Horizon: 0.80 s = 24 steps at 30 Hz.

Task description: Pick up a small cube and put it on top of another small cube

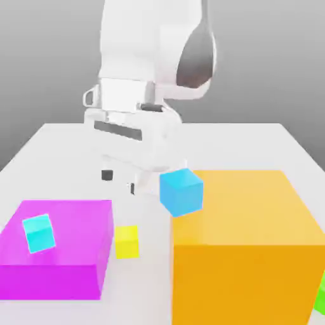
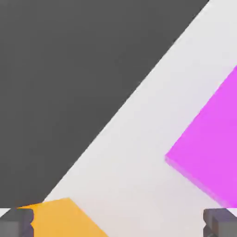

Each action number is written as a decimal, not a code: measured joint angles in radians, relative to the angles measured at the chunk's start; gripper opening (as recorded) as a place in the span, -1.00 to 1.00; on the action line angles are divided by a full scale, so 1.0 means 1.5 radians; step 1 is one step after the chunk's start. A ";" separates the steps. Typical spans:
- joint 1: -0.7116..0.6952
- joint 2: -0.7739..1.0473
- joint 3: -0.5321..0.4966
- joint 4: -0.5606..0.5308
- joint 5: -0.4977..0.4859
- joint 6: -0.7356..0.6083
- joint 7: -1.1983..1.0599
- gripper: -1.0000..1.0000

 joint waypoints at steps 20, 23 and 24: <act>-0.031 0.256 -0.075 -0.067 -0.215 0.208 0.343 0.00; 0.008 0.288 -0.121 -0.064 -0.237 0.236 0.358 0.00; 0.019 0.298 -0.133 -0.064 -0.241 0.246 0.360 0.00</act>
